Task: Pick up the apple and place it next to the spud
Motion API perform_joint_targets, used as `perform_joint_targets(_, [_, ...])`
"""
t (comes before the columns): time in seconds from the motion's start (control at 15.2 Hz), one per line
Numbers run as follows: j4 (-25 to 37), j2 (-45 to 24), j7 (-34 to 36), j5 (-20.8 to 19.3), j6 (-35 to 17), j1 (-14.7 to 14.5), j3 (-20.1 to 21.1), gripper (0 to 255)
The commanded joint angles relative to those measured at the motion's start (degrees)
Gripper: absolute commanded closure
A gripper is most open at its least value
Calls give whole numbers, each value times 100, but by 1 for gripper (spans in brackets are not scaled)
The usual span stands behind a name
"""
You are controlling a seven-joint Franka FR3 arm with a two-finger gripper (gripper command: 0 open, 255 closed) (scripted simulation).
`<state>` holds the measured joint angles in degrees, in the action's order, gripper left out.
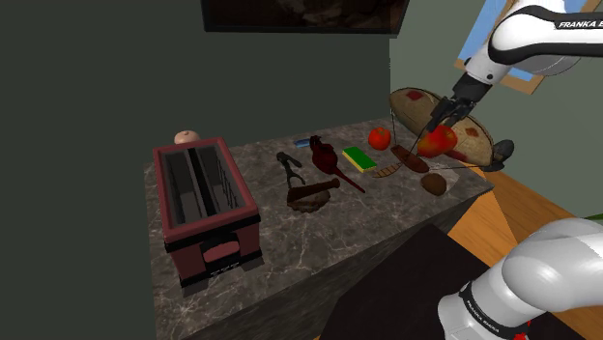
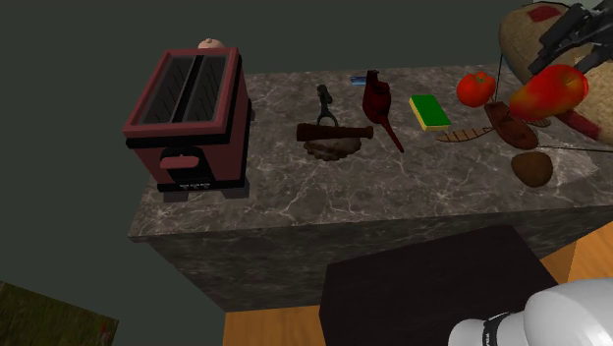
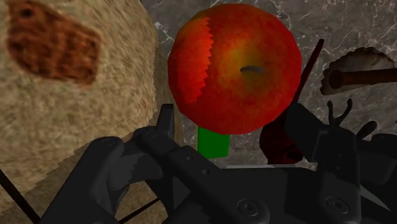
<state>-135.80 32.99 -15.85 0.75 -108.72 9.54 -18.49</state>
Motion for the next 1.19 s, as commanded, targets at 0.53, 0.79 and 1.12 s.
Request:
perform_joint_targets(0.53, [-778, -367, -114, -98, -861, -88, -271, 255])
perform_joint_targets(0.79, [-591, 515, -130, 132, -1137, -276, -337, 0])
perform_joint_targets(1.12, [-849, 1446, 770, -724, -859, 341, 775, 0])
